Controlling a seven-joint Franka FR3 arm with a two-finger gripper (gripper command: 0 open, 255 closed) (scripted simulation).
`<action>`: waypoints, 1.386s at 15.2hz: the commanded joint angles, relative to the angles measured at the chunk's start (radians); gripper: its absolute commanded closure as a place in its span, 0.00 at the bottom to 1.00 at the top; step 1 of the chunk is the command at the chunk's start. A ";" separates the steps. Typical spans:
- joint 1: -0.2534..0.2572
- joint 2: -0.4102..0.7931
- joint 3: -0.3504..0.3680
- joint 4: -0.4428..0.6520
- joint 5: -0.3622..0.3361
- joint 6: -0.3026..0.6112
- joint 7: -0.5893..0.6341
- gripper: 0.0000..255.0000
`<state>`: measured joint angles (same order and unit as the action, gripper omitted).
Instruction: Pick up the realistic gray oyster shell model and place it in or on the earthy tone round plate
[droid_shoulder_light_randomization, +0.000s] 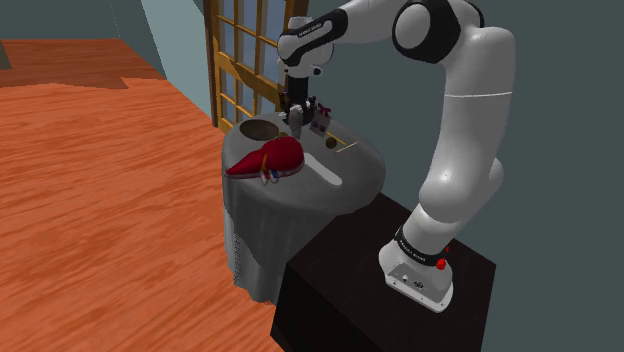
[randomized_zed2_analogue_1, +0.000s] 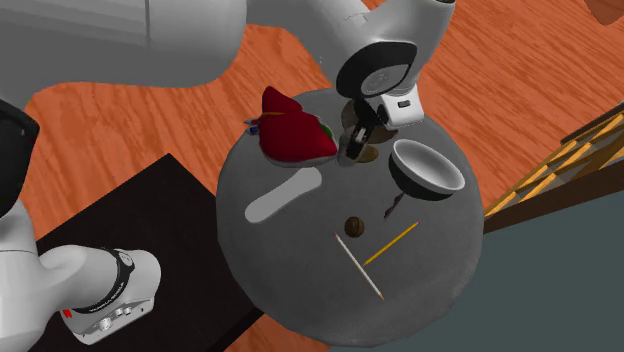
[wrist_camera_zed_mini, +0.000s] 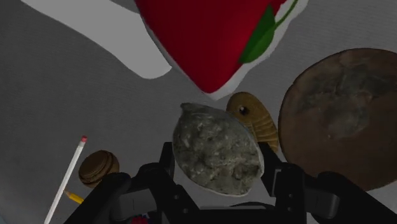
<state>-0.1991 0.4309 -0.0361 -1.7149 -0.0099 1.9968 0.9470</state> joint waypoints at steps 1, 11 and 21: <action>0.017 0.060 0.009 0.097 0.002 -0.038 0.026 1.00; 0.104 0.499 0.039 0.842 0.005 -0.345 0.137 1.00; 0.104 0.528 0.038 0.759 0.005 -0.232 0.137 1.00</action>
<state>-0.0931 0.9352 0.0045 -0.9623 -0.0034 1.7589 1.0835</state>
